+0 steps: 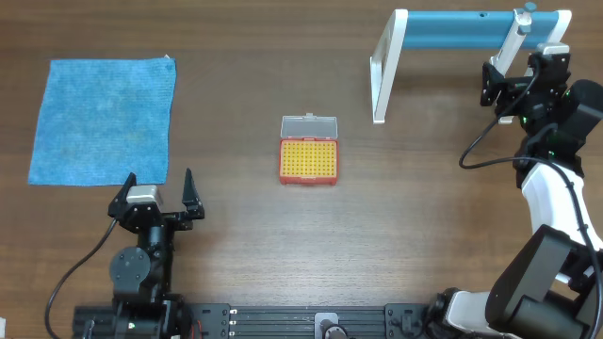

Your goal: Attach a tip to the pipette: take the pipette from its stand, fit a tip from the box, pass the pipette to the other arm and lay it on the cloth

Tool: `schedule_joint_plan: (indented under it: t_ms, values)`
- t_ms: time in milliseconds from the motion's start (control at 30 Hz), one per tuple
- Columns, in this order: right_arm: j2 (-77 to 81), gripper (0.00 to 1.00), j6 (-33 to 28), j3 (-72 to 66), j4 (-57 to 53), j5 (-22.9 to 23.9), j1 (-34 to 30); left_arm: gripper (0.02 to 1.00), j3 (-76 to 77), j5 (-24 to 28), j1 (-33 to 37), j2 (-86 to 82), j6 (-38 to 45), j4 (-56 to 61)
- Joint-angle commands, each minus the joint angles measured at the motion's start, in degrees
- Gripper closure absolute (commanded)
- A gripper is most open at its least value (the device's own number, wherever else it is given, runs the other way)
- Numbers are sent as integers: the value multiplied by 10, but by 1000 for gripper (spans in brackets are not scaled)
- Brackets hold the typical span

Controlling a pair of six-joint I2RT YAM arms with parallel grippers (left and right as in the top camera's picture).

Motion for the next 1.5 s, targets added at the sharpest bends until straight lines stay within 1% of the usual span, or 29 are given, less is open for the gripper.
schedule_joint_plan:
  t_ms: [33,267,367,467,533,567,633,733,1033,1133,1233,1367,1467,1500]
  values:
    - [15,62,13,10,21,-5,13,20,-1,-9,-1,-3,-9,-2]
    - [32,112,14,10,43,-1,13,20,-1,-9,-1,-3,-9,-2]
    - [46,145,44,10,73,-1,14,20,-1,-9,-1,-3,-9,-2]
    - [47,194,43,10,75,-1,14,23,-1,-9,-1,-3,-9,-2]
    - [47,261,43,10,75,-1,14,20,-1,-9,-1,-3,-9,-2]
    - [47,321,43,10,75,-1,14,20,-1,-9,-1,-3,-9,-2]
    - [47,408,43,10,75,-1,15,20,-1,-9,-1,-3,-9,-2]
    - [47,483,43,10,75,-1,16,20,-1,-9,-1,-3,-9,-2]
    - [47,518,48,10,75,-1,22,20,-1,-9,-1,-3,-9,-2]
    - [47,577,48,10,75,-1,22,20,-1,-9,-1,-3,-9,-2]
    - [47,676,48,10,75,-1,22,20,-1,-9,-1,-3,-9,-2]
    - [47,726,48,10,75,-1,22,20,-1,-9,-1,-3,-9,-2]
    - [47,796,48,10,75,-1,22,20,-1,-9,-1,-3,-9,-2]
    - [47,803,48,10,75,-1,22,20,-1,-9,-1,-3,-9,-2]
